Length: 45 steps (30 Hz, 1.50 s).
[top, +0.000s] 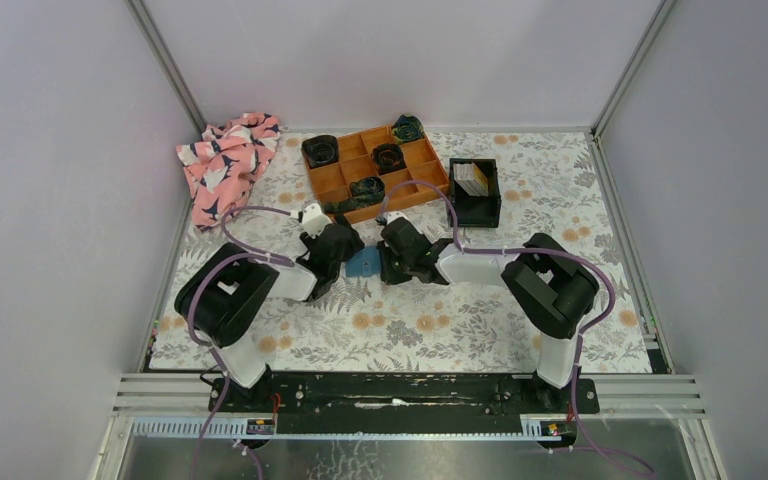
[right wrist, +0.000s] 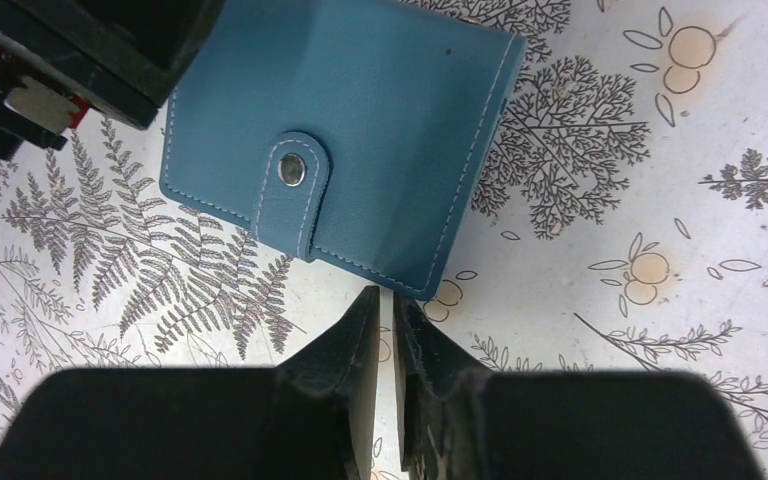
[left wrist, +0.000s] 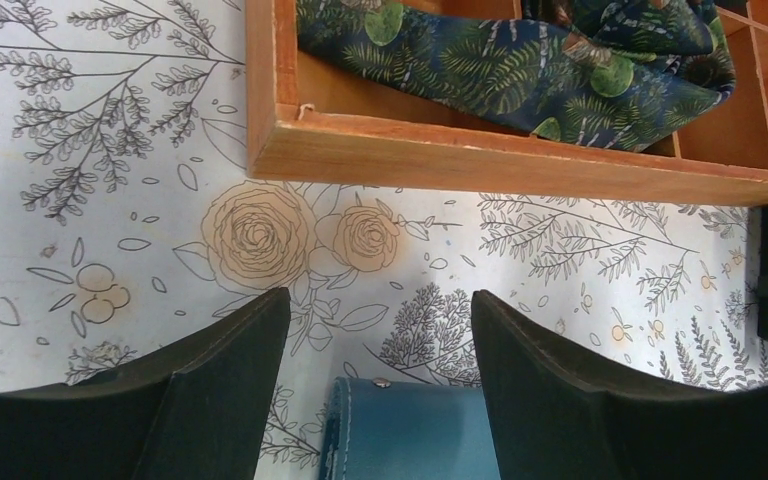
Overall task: Put the credit cards into the card holder
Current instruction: Adjust the card holder at the center of the board.
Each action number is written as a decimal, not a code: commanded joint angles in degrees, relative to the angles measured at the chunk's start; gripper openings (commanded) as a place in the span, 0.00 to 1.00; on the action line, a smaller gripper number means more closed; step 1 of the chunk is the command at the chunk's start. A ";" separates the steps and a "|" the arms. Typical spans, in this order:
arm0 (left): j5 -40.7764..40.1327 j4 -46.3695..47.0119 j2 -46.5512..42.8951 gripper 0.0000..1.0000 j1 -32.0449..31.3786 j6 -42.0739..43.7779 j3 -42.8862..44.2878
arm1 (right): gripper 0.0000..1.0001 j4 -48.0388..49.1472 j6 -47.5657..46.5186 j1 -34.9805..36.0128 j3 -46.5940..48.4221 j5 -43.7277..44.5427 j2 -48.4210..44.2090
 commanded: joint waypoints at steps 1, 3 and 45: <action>7.34 -14.76 6.50 0.75 -0.18 -2.07 -2.50 | 0.17 -3.09 -1.86 -0.96 1.51 2.80 1.02; 7.80 -14.87 7.34 0.75 -0.22 -2.41 -2.47 | 0.17 -3.30 -2.17 -1.30 1.72 2.82 1.10; 14.67 -25.75 3.04 0.63 -16.81 -25.09 -12.51 | 0.19 -5.97 -5.73 -5.83 1.91 4.65 -1.54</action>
